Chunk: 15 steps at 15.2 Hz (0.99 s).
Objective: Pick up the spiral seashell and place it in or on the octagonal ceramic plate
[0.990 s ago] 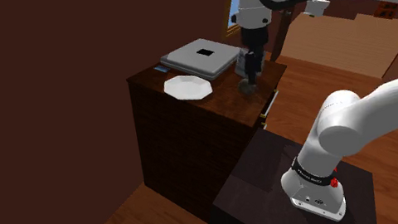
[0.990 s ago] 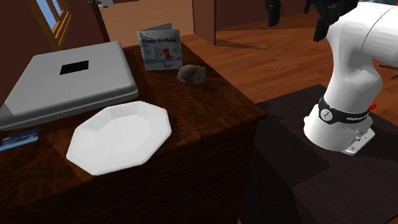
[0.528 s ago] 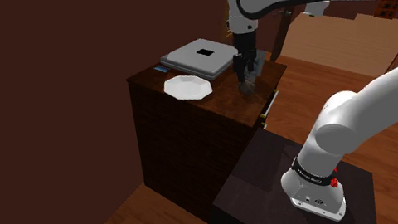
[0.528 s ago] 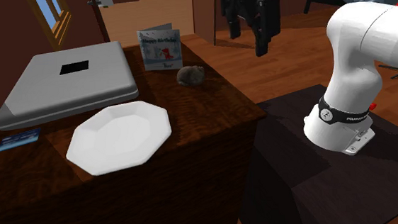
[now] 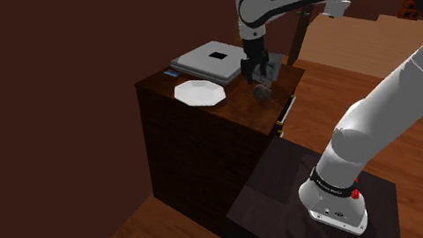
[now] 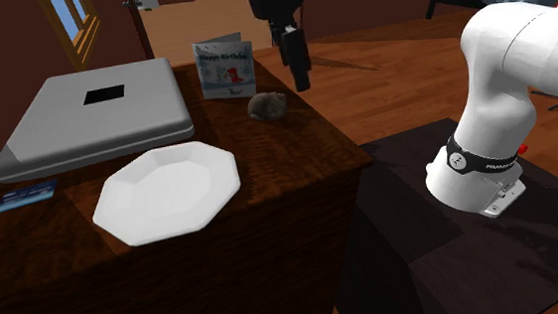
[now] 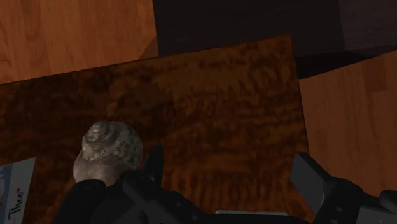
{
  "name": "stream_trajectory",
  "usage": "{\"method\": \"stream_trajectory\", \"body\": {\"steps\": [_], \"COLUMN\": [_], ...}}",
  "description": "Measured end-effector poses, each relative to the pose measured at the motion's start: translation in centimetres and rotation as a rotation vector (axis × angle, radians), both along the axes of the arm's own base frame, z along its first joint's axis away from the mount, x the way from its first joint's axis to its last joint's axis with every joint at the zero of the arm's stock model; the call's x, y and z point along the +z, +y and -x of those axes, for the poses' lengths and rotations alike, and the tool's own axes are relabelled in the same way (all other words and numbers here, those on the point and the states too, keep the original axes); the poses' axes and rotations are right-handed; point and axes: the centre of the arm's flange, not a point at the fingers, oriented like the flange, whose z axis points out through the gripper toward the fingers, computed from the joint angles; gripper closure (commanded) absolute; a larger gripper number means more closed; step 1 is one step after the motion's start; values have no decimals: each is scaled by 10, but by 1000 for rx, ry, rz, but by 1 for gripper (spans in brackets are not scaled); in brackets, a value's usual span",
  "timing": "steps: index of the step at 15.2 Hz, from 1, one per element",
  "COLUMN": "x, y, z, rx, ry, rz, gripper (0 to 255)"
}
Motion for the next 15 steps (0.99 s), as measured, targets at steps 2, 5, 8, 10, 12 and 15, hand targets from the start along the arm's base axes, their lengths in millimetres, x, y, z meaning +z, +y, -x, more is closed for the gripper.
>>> {"method": "stream_trajectory", "body": {"steps": [2, 5, 8, 10, 12, 15], "x": [-10, -26, -40, -50, -56, -70], "y": [-24, -60, -97, -122, -144, -150], "z": [-8, -19, -29, -33, -37, -34], "rx": [-44, -111, -177, -221, -256, -268], "ry": [4, 11, 18, 22, 26, 28], "rz": [10, 25, 40, 50, 58, 61], "gripper": [0, 0, 0, 0, 0, 0]}}
